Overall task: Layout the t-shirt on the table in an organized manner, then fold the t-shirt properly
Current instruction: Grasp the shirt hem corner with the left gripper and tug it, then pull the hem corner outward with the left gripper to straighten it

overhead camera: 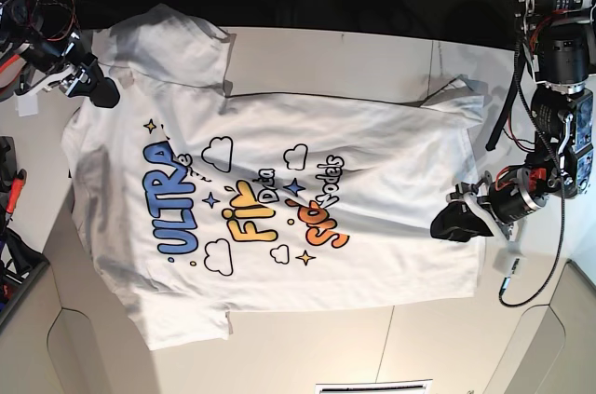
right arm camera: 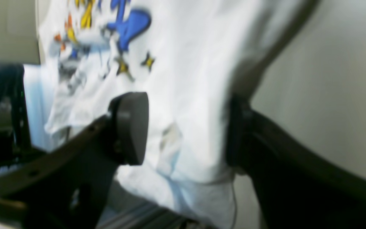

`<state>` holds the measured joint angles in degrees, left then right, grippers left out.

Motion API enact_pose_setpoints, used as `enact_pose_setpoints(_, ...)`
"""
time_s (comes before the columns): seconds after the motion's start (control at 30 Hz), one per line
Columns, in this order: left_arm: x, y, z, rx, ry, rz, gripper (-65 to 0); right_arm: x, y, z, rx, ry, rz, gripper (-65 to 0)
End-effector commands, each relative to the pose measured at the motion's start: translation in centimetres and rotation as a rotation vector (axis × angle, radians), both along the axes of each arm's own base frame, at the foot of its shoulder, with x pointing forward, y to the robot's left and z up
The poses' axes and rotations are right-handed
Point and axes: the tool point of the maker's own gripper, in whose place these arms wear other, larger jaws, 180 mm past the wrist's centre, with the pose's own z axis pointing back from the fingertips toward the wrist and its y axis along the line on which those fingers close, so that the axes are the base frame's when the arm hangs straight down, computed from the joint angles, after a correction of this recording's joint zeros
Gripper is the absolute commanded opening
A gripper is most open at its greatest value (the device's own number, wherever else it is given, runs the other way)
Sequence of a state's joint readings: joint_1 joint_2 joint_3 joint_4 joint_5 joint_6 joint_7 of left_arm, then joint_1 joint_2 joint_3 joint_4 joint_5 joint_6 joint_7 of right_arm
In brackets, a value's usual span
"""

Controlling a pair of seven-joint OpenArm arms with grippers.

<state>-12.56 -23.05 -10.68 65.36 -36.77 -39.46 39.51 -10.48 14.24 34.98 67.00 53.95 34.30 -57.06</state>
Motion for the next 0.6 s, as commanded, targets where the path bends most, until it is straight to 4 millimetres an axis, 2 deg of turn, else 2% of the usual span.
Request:
enact_pose_setpoints(0.0,1.3,1.4,2.5,0.001,-0.074,0.019,-36.2,-2.4,0.1,-1.2,-0.034,0.116,0.068,-27.9)
enact_pose_setpoints(0.2,0.3,5.1,2.9,0.026,-0.042,0.076,-36.2,-2.1,0.4,-0.1,-0.054,0.109,0.127,-28.2)
enact_pose_setpoints(0.23,-0.1,5.8,2.9,0.025,-0.033,0.087,-36.2,-2.2,0.4,0.0,-0.056,0.114,0.141,-31.1)
enact_pose_setpoints(0.27,-0.5,6.5,2.9,0.021,-0.031,0.1,-36.2,-2.2,0.5,0.2,-0.058,0.116,0.153,-37.6)
enact_pose_setpoints(0.33,-1.7,7.8,2.6,0.006,-0.021,0.133,-36.2,-2.3,0.6,0.4,-0.06,0.121,0.17,-58.4)
enact_pose_setpoints(0.37,-2.5,8.4,2.3,-0.008,-0.012,0.151,-36.2,-2.2,0.6,0.4,-0.063,0.119,0.171,-65.0)
enact_pose_setpoints(0.57,-8.4,10.0,-0.6,-0.138,0.106,0.237,-36.2,-2.1,0.5,0.5,-0.067,0.116,0.171,-65.0)
